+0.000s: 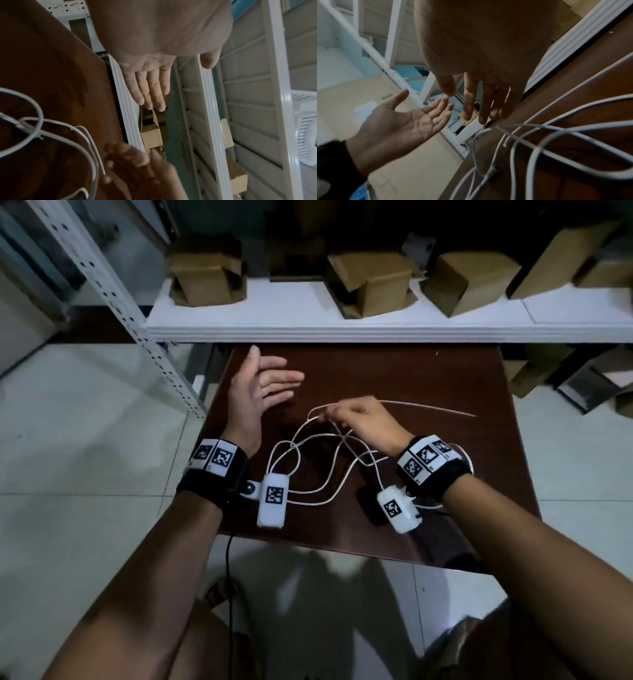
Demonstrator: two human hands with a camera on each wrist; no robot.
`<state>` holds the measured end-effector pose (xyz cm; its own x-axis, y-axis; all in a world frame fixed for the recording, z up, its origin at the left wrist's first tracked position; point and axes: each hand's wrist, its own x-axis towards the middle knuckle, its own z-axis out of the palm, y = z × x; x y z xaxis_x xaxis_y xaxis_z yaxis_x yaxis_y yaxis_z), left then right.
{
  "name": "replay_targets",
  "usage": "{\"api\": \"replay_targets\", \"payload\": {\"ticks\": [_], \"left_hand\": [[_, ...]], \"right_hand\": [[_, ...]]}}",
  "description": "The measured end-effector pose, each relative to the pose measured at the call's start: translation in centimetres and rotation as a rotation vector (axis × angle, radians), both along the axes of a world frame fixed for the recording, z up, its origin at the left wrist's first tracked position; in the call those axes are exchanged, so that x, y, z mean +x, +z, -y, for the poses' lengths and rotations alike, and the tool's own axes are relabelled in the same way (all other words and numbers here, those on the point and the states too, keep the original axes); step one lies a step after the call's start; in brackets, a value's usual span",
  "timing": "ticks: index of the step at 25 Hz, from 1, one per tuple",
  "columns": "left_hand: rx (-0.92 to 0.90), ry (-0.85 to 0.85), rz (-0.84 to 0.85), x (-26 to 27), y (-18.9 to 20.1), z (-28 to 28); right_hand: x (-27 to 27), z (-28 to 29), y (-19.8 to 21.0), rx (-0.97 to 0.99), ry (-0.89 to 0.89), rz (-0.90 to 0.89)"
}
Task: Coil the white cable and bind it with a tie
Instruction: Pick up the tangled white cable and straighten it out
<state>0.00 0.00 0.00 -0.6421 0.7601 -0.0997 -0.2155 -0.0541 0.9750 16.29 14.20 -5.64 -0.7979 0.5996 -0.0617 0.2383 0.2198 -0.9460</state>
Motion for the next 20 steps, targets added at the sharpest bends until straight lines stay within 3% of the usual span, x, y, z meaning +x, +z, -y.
{"api": "replay_targets", "payload": {"ticks": [3, 7, 12, 15, 20], "left_hand": [[0.023, -0.02, -0.005, 0.7, -0.1, 1.2], [0.07, -0.084, -0.018, 2.7, 1.9, 1.0], [0.042, -0.188, -0.064, 4.6, 4.2, -1.0], [0.009, -0.203, -0.082, 5.1, 4.4, -1.5], [-0.064, -0.153, -0.072, 5.5, 3.3, -1.5]], "right_hand": [[1.2, 1.5, -0.9, 0.228, 0.13, 0.24], [3.4, 2.2, -1.1, 0.403, 0.131, 0.304], [5.3, 1.3, 1.4, 0.44, -0.076, 0.135], [6.0, 0.0, 4.6, 0.362, -0.193, -0.014], [6.4, -1.0, 7.7, 0.3, -0.225, -0.166]]}}
